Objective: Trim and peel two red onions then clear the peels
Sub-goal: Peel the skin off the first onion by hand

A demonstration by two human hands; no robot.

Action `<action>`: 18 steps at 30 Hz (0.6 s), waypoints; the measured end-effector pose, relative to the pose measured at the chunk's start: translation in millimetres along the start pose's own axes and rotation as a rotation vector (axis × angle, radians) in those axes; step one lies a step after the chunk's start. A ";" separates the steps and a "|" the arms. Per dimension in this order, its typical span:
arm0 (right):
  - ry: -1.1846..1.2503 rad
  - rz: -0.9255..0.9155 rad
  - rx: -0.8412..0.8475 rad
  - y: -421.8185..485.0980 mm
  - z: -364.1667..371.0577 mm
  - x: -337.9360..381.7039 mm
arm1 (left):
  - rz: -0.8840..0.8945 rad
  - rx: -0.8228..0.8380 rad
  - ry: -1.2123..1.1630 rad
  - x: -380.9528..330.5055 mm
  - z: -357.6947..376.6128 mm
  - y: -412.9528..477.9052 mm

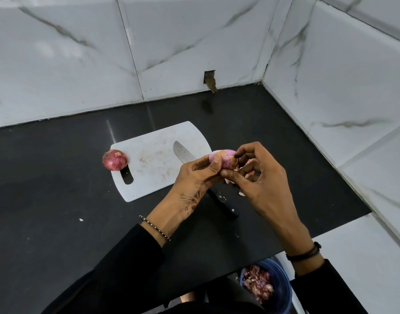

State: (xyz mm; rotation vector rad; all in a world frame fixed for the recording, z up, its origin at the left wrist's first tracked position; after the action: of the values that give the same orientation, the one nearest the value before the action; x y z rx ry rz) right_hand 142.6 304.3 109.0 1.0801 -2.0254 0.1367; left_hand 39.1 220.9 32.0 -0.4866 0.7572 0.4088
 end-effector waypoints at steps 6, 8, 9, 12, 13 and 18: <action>0.001 -0.013 0.004 7.9 -3.0 -8.1 | -0.006 -0.026 0.002 4.6 4.5 5.8; -0.010 -0.027 0.005 9.9 -2.4 -11.5 | -0.008 -0.038 0.024 7.0 5.1 8.6; -0.027 -0.046 0.002 10.2 -1.8 -12.6 | -0.012 -0.042 0.034 8.3 5.7 10.0; -0.029 -0.039 -0.004 10.5 0.0 -21.3 | -0.037 -0.066 -0.006 12.4 7.2 13.9; -0.001 -0.015 0.001 10.9 0.3 -25.6 | -0.046 -0.076 -0.029 14.4 7.8 14.5; 0.057 -0.008 0.010 13.3 -7.9 -30.9 | -0.063 -0.079 -0.078 18.4 14.2 14.5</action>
State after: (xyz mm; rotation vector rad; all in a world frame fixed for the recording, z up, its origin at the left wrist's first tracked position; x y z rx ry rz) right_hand 146.8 336.0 96.0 1.0786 -1.9713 0.1723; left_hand 51.5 243.8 23.5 -0.5640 0.6502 0.3975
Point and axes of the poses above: each hand's wrist, its own y-axis towards the middle knuckle, its own z-axis out of the palm, x = y × z, the point moved 10 cm from there along y, towards the middle knuckle, and after that the axes turned 12 degrees about -y, right-handed, at the moved point
